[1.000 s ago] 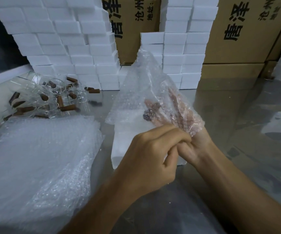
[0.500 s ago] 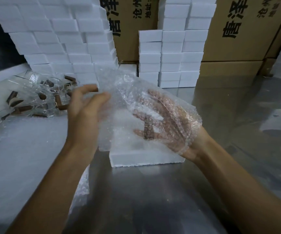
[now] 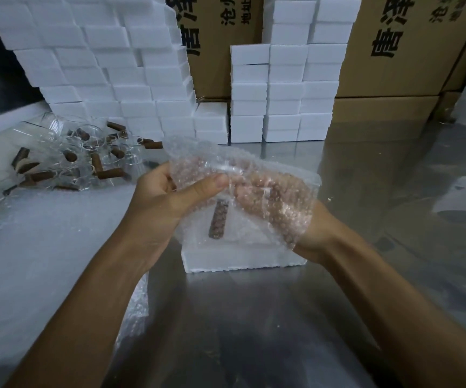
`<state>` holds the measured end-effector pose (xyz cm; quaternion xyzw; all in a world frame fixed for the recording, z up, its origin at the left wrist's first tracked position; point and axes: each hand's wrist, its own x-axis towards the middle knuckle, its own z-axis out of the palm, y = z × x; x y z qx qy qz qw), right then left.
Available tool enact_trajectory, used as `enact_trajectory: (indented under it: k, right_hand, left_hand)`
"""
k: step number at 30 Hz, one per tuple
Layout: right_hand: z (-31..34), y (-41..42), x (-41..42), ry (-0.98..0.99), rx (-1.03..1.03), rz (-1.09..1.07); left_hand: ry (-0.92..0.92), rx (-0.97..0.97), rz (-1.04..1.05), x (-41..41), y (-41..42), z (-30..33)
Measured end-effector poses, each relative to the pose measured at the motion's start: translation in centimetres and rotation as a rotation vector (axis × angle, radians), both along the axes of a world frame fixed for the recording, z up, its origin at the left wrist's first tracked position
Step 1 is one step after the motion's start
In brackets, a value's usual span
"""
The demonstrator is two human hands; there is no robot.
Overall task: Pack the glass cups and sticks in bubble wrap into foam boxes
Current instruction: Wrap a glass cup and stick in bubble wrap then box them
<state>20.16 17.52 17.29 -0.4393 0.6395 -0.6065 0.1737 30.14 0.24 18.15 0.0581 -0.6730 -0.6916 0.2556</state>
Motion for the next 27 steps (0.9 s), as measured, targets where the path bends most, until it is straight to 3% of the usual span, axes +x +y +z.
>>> enact_trajectory:
  k: [5, 11, 20, 24, 27]
  right_hand:
    - [0.6, -0.1, 1.3, 0.030, 0.038, -0.029]
    - [0.7, 0.0, 2.2, -0.004, -0.008, -0.092]
    - [0.8, -0.9, 1.9, 0.105, -0.049, -0.108]
    - [1.8, -1.0, 0.3, -0.314, -0.218, -0.110]
    - [1.9, -0.3, -1.0, -0.409, -0.324, -0.152]
  left_hand:
    - [-0.070, -0.045, 0.008, 0.2, 0.1, 0.3]
    - [-0.048, 0.035, -0.034, 0.2, 0.6, 0.5]
    - [-0.053, 0.178, 0.015, 0.1, 1.1, 0.4]
    - [-0.016, 0.325, 0.067, 0.1, 0.1, 0.6]
    - [-0.019, 0.434, 0.118, 0.0, -0.3, 0.7]
